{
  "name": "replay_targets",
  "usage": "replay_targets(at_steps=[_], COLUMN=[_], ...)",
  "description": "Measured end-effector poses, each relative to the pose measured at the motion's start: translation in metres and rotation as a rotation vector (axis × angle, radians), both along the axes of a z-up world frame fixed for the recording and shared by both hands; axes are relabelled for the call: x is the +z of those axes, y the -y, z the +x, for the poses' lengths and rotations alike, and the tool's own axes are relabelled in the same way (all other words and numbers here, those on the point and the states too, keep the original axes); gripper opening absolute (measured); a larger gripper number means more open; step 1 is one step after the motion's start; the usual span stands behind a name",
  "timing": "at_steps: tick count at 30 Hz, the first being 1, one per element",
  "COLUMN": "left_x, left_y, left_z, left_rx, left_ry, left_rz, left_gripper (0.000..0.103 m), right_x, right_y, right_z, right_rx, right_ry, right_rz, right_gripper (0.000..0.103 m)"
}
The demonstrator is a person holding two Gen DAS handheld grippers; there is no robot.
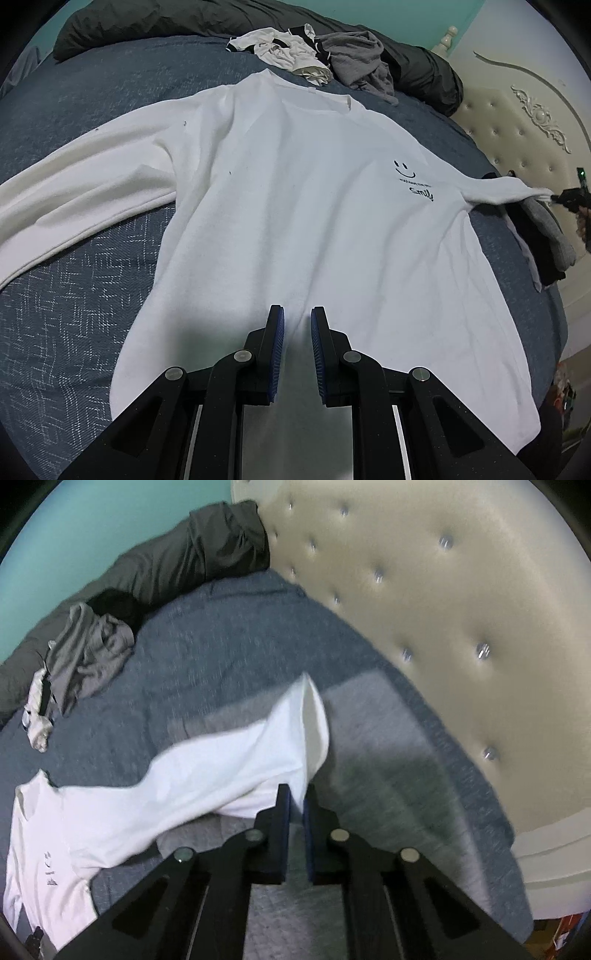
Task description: Fold clothes
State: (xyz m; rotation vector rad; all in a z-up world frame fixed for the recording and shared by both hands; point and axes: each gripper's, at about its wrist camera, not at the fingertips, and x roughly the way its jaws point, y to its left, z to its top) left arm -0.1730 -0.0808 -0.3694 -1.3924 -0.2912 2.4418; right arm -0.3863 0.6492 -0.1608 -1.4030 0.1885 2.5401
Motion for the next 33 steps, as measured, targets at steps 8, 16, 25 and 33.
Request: replay_targets(at_steps=[8, 16, 25, 33], left_x=[0.001, 0.007, 0.019, 0.034], left_y=[0.002, 0.008, 0.022, 0.064], left_z=[-0.001, 0.002, 0.01, 0.037], left_rx=[0.0, 0.009, 0.033, 0.102], left_ry=[-0.003, -0.022, -0.04, -0.078], left_rz=[0.002, 0.016, 0.054, 0.061], left_gripper=[0.016, 0.016, 0.016, 0.016], right_x=[0.01, 0.002, 0.039, -0.026], right_y=[-0.013, -0.01, 0.104, 0.244], right_z=[-0.005, 0.027, 0.103, 0.151], right_rx=[-0.033, -0.094, 0.086, 0.291], right_ry=[0.085, 0.063, -0.241, -0.251], right_rz=[0.057, 0.181, -0.01, -0.375], right_gripper=[0.006, 0.013, 0.036, 0.037])
